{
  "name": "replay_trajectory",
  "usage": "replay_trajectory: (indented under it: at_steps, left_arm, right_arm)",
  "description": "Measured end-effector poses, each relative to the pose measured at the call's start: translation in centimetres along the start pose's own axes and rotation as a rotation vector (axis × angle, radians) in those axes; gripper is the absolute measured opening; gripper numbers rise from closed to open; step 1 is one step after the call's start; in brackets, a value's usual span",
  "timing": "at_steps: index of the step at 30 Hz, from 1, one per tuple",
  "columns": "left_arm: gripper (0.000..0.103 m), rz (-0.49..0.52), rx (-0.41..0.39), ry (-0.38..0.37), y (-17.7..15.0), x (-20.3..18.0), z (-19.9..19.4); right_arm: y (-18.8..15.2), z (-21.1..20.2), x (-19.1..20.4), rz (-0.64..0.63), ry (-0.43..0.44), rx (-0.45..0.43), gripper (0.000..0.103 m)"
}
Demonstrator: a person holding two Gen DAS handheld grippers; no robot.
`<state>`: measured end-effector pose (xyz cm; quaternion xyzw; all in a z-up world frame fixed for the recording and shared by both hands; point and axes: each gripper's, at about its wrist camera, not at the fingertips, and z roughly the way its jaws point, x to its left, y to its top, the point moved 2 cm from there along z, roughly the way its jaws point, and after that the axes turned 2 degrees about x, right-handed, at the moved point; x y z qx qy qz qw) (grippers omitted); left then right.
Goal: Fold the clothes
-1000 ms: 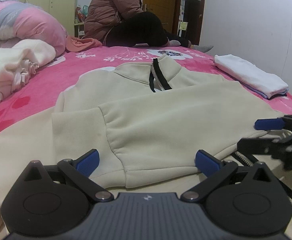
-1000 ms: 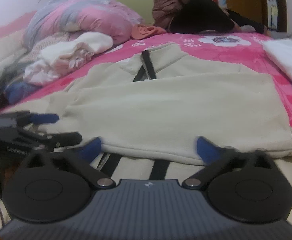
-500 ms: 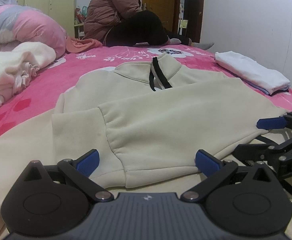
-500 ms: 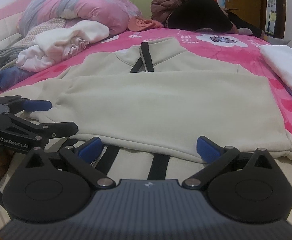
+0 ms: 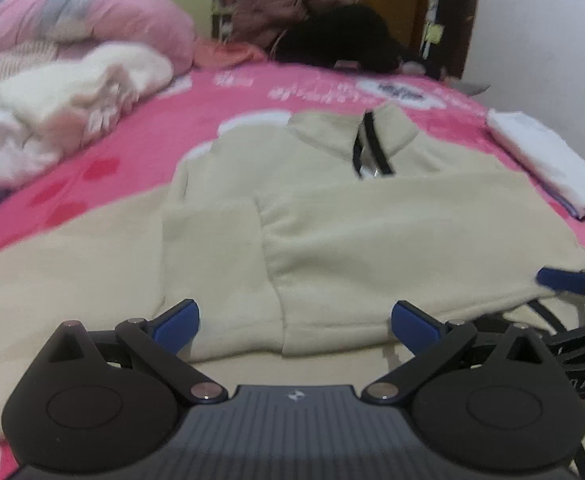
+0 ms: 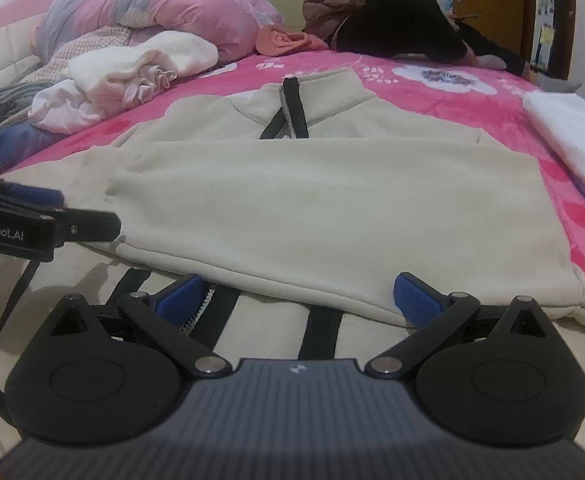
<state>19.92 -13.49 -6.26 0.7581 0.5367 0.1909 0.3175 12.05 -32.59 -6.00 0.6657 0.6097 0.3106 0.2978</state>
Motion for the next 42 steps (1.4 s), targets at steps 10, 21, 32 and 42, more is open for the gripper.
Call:
replay_trajectory:
  at_steps: [10, 21, 32, 42]
  left_arm:
    - [0.103, -0.011, 0.048, 0.032, 0.1, -0.1, 0.1]
    - [0.103, -0.002, 0.067, 0.066, 0.2, -0.6, 0.3]
    - [0.103, 0.012, 0.078, 0.078, 0.2, -0.9, 0.3]
    - [0.103, 0.035, 0.082, 0.087, 0.1, -1.1, 0.4]
  right_arm:
    - [2.9, -1.8, -0.5, 0.065, -0.099, -0.056, 0.096]
    - [4.0, -0.2, -1.6, 0.117, -0.108, 0.006, 0.054]
    - [5.8, 2.8, -0.4, 0.156, -0.104, 0.019, 0.054]
    - [4.6, 6.2, 0.9, 0.120, -0.124, 0.024, 0.057]
